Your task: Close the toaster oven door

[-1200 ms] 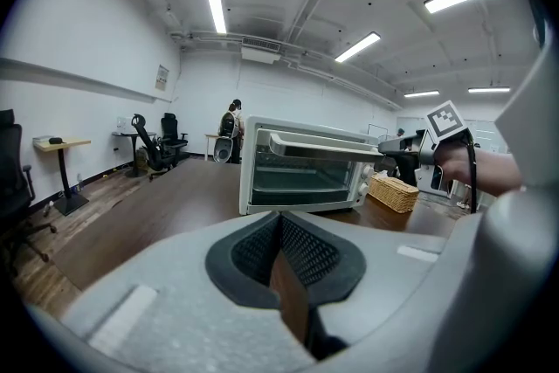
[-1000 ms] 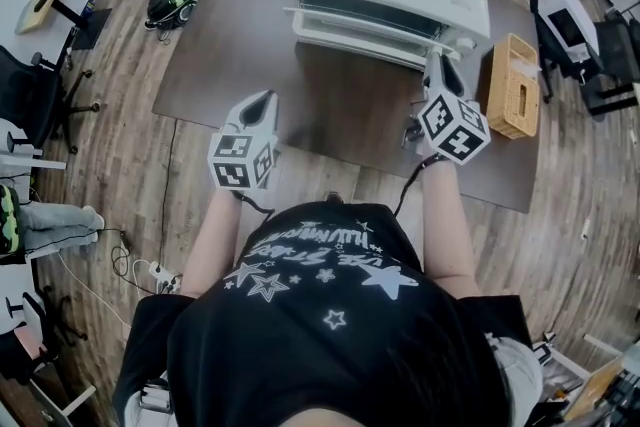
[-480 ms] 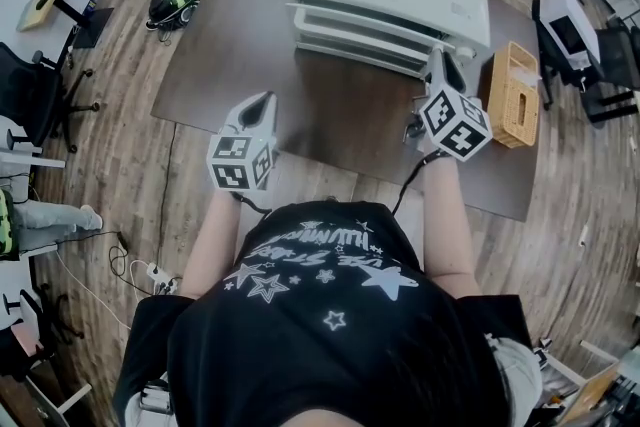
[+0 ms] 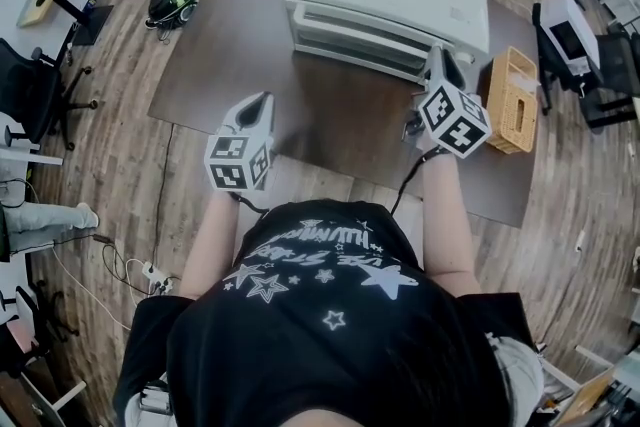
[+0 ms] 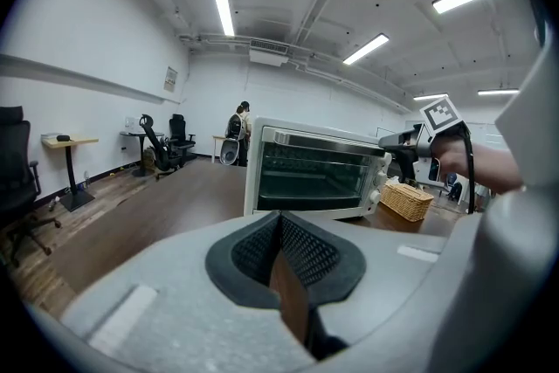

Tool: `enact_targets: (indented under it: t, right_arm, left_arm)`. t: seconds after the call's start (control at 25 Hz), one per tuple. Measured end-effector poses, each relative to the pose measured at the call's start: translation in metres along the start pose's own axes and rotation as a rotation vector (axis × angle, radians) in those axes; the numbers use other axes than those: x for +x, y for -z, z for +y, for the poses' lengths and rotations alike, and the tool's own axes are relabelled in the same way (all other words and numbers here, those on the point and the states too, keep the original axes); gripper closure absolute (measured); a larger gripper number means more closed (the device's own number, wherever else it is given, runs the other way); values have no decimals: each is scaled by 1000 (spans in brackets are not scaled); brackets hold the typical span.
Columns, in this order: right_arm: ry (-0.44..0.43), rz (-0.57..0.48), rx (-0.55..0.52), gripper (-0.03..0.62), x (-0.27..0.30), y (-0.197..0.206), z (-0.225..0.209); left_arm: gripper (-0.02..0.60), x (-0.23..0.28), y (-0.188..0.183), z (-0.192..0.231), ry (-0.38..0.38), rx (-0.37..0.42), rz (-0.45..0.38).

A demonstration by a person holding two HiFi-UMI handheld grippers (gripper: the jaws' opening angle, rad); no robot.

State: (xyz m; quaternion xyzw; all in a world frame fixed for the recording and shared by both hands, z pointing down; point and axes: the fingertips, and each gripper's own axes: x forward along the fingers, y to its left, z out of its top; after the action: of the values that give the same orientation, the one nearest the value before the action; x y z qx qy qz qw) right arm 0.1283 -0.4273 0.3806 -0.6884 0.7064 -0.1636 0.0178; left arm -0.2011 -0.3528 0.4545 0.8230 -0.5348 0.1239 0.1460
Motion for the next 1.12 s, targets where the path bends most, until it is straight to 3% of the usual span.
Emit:
enact_targets:
  t: [0.36, 0.68, 1.12]
  right_arm:
    - [-10, 9, -8, 520, 8, -3, 0]
    - [-67, -6, -66, 510, 8, -4, 1]
    - [-140, -50, -96, 488, -7, -1, 5]
  left_arm:
    - [571, 2, 3, -3, -19, -15, 2]
    - [571, -1, 7, -4, -83, -38, -2]
    - [571, -50, 35, -22, -167, -62, 17]
